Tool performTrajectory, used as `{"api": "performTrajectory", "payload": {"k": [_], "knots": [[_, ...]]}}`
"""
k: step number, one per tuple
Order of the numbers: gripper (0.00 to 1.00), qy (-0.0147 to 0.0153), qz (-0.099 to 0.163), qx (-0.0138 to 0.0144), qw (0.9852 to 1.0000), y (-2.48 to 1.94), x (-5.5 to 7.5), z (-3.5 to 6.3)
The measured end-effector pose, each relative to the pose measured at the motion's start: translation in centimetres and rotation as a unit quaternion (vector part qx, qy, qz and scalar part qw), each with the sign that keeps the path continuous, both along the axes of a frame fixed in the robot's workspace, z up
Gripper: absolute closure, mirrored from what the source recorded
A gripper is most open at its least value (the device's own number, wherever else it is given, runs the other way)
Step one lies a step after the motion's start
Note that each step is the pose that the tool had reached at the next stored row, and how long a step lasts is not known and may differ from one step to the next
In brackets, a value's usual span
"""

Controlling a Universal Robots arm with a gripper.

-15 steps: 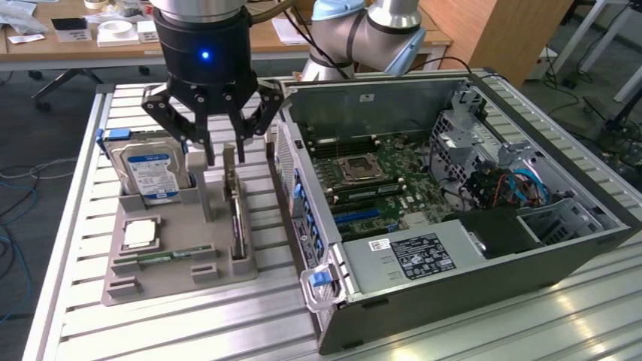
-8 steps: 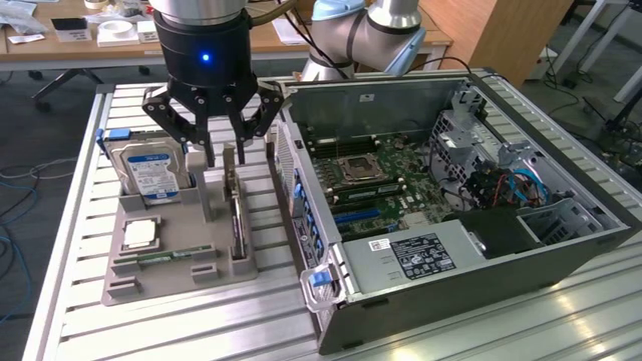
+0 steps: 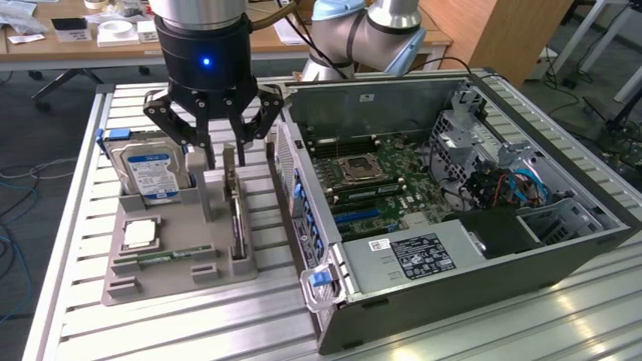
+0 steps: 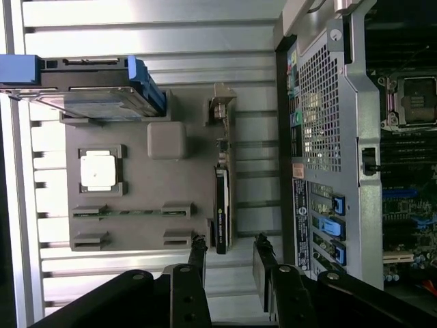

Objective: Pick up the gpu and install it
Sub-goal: 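Pick up the gpu and move the gpu toward the slot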

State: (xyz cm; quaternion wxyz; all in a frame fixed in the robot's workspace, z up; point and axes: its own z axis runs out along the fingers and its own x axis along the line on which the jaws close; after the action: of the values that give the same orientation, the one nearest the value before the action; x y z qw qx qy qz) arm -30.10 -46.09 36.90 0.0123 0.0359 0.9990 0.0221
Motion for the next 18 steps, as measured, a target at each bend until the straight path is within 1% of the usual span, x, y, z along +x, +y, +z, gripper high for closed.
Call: {"api": "performTrajectory", "payload": {"k": [8,16,18], "knots": [[0.58,0.0,0.0,0.0,1.0,0.0,0.0,-0.03],[0.58,-0.0001,0.0,0.0,1.0,0.0,0.0,-0.88],[0.58,0.0001,0.0,-0.0001,1.0,0.0,0.0,-0.9]]}}
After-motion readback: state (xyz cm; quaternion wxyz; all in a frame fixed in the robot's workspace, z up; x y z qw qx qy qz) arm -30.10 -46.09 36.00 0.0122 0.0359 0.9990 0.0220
